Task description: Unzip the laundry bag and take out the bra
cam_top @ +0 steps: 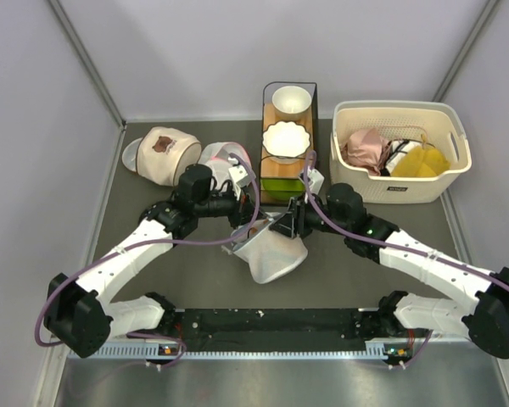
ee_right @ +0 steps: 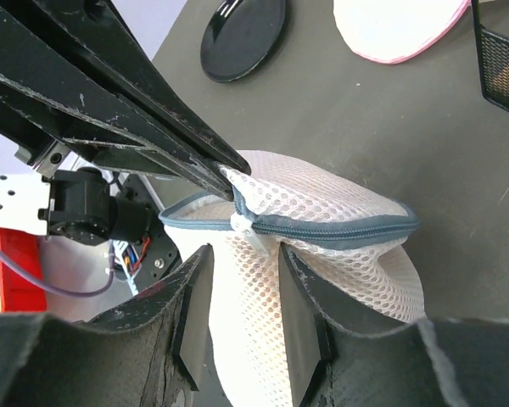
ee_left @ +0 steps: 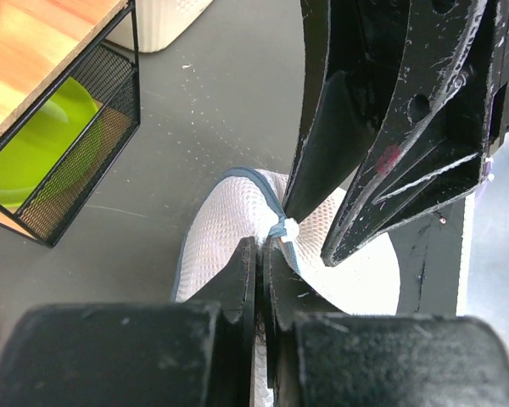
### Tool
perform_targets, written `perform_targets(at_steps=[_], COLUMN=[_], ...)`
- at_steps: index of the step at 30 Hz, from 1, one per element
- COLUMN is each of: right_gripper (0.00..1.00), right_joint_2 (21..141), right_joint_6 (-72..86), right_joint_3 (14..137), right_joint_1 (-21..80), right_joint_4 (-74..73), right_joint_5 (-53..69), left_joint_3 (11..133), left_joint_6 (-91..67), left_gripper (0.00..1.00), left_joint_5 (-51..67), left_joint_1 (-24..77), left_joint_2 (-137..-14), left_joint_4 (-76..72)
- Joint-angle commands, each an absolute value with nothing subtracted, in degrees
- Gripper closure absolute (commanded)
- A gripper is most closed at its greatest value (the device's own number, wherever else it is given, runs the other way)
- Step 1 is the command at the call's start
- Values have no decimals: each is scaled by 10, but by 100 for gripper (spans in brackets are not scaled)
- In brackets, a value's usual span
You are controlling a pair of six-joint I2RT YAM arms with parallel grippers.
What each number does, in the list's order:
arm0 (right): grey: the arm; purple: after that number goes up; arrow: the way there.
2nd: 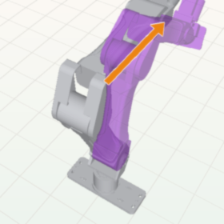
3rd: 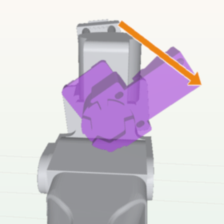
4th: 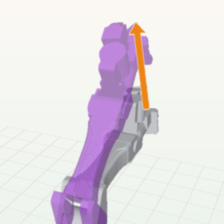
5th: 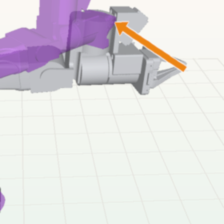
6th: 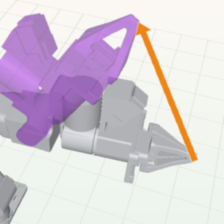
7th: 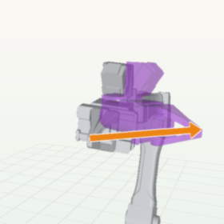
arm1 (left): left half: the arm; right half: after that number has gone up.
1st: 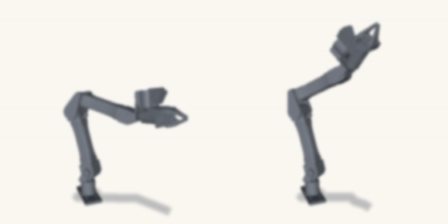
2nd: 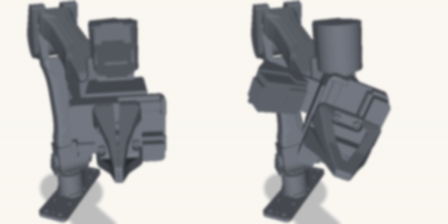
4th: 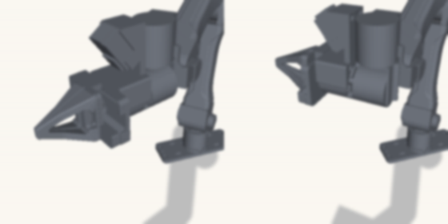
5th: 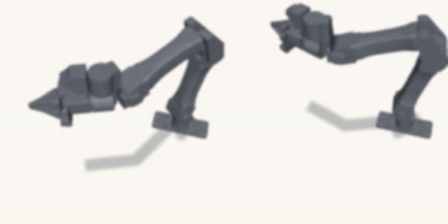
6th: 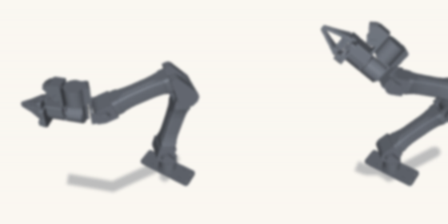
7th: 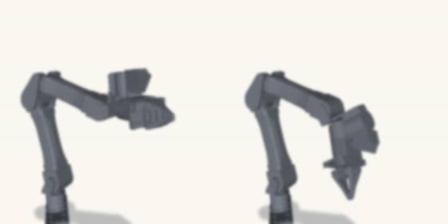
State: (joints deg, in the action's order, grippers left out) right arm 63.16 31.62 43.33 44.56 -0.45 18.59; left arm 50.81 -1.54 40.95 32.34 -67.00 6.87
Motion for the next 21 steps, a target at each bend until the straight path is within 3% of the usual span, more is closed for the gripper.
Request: perform_targets(at_steps=[1,15,21], right_gripper=[64,100,100], right_joint_2=[624,628,614], right_joint_6=[331,337,314], right_joint_3=[433,430,430], right_joint_1=[439,436,428], right_joint_4=[50,56,22], right_joint_5=[181,182,152], left_joint_3=[508,504,505], left_joint_6=[-12,-6,-4], left_gripper=[100,100,100], left_joint_5=[435,432,431], left_joint_1=[322,323,323], left_joint_2=[-654,-654,-653], left_joint_4=[26,26,27])
